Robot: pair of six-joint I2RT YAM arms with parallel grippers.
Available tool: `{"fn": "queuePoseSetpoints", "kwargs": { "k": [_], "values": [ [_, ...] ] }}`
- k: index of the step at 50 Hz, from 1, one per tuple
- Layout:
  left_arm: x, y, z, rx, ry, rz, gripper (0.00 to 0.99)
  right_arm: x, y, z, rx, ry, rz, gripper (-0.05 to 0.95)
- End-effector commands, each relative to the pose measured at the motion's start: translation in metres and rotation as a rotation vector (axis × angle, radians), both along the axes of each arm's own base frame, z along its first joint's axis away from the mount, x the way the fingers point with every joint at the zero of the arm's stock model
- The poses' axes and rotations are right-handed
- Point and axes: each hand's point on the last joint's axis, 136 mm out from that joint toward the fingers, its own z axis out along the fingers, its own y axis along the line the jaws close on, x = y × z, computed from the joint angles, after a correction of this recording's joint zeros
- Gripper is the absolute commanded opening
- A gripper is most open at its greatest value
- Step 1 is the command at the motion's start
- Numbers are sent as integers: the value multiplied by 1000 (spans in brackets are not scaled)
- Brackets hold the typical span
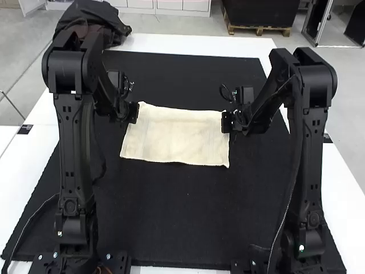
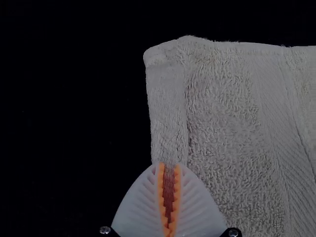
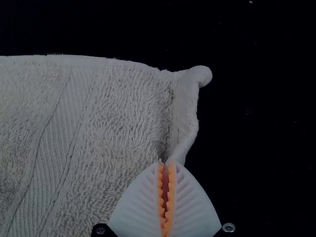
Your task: Fold the towel.
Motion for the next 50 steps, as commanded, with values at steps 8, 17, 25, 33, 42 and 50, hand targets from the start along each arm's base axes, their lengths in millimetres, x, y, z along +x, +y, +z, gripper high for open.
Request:
{"fn": "queuePoseSetpoints", "kwargs": {
  "k": [8, 17, 25, 33, 42, 50],
  "values": [
    [-1, 6, 46, -31, -68, -15, 23, 10, -5, 63, 45, -115, -11, -23],
    [-12, 15, 44, -33, -40, -1, 23, 6, -14, 78, 47, -134, -26, -23],
    [-23, 23, 49, -26, -42, 7, 23, -4, -15, 84, 50, -119, -18, -23],
    [-33, 29, 59, -24, -54, 19, 23, -20, -10, 84, 57, -89, 5, -23],
    [-49, 26, 67, -25, -52, 12, 23, -37, -12, 83, 57, -65, 12, -23],
    [-64, 23, 70, -26, -42, 10, 23, -56, -11, 75, 63, -22, 31, -23]
  ]
}}
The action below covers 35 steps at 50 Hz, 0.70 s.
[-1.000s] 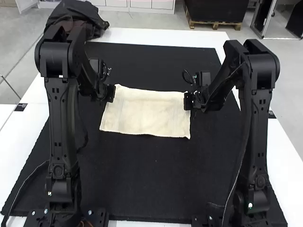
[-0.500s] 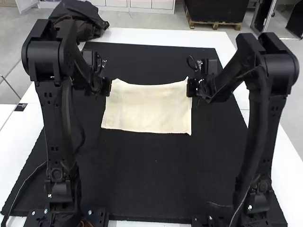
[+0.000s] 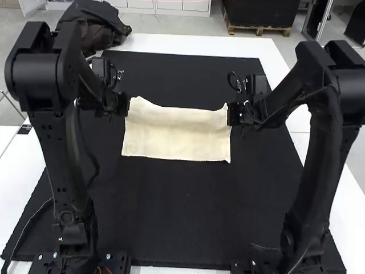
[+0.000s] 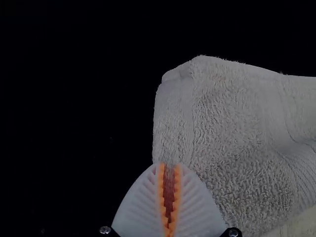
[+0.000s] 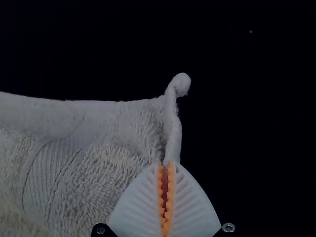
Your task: Fold the towel.
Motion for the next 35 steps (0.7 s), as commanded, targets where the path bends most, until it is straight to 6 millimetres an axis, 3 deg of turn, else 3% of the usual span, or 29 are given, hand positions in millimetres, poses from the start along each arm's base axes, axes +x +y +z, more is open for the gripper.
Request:
{"fn": "queuePoseSetpoints", "kwargs": {
  "k": [1, 35],
  "values": [
    [-7, 11, 12, 23, -22, 23, 23, -7, -7, 10, 11, -12, -13, -23],
    [-76, 1, 11, 24, 14, 11, 23, -74, -9, -7, 10, 103, 44, -23]
  ]
}}
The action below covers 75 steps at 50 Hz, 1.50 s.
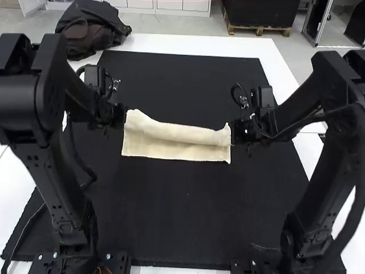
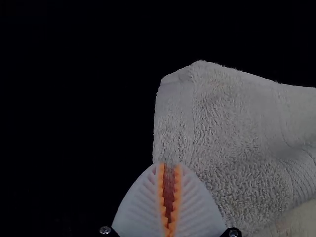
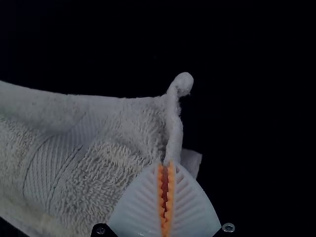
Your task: Fold the towel.
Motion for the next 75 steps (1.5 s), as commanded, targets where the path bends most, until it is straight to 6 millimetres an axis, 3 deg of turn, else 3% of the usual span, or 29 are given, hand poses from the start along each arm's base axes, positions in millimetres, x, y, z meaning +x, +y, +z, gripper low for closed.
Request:
{"fn": "queuePoseSetpoints", "kwargs": {
  "k": [1, 17, 33, 35, 36, 40, 47, 55, 59, 62, 63, 65, 75],
  "values": [
    [-8, 7, 7, 20, -28, 16, 23, -3, -4, 12, 2, -27, 2, -23],
    [-35, 5, -9, 33, -8, 9, 23, -28, -5, -11, -37, 45, 50, -23],
    [-52, 10, -34, 70, -17, 21, 26, -54, -11, -55, -88, 154, 84, -20],
    [-54, 11, -38, 86, -17, 19, 30, -54, -11, -58, -91, 160, 86, -2],
    [-55, 12, -39, 91, -15, 21, 34, -54, -11, -59, -91, 161, 84, 56],
    [-57, 13, -44, 102, -13, 22, 123, -53, -11, -62, -92, 164, 80, 221],
    [-57, 17, -45, 113, -22, 42, 398, -50, -11, -63, -90, 165, 78, 485],
    [-52, 32, -38, 104, -53, 99, 418, -41, -9, -57, -87, 144, 77, 662],
    [-50, 43, -34, 107, -74, 130, 441, -37, -6, -54, -82, 135, 83, 685],
    [-49, 50, -31, 102, -83, 149, 562, -33, -3, -53, -81, 129, 91, 710],
    [-49, 52, -30, 99, -88, 152, 649, -32, -2, -53, -82, 129, 92, 710],
    [-49, 57, -29, 90, -93, 173, 933, -30, 0, -52, -81, 126, 97, 710],
    [-49, 68, -26, 76, -104, 196, 966, -17, 15, -48, -72, 109, 117, 739]
  ]
}}
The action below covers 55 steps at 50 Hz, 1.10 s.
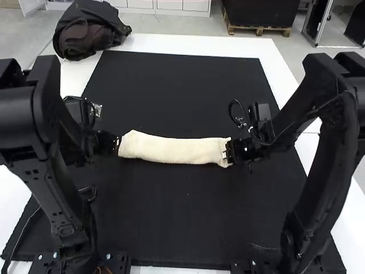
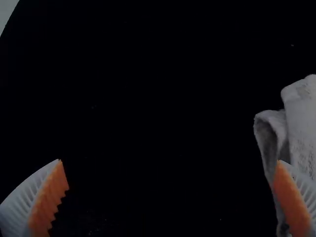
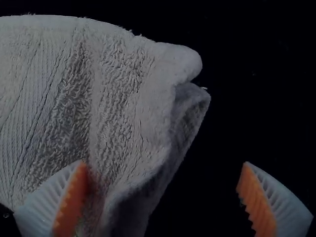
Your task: Fold the towel.
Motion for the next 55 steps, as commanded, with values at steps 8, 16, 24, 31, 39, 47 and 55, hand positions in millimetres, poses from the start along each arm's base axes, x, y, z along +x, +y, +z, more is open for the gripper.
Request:
{"fn": "queuePoseSetpoints", "kwargs": {
  "k": [8, 16, 24, 31, 39, 47, 55],
  "values": [
    [4, 10, 9, -17, -36, 16, 966, 26, 24, 8, 11, -37, 31, 767],
    [3, 9, 9, -24, -37, 9, 966, 35, 25, 15, 12, -58, 26, 769],
    [4, 8, 10, -26, -41, 5, 966, 36, 24, 10, 9, -45, 21, 767],
    [4, 8, 10, -26, -41, 5, 966, 28, 21, -2, -2, -11, 20, 761],
    [5, 8, 13, -25, -45, 4, 966, 21, 19, -14, -15, 17, 27, 552],
    [7, 9, 21, -19, -64, 4, 966, 20, 18, -18, -20, 14, 33, -23],
    [8, 11, 27, -16, -74, 7, 966, 20, 14, -17, -20, 24, 23, -25]
  ]
}}
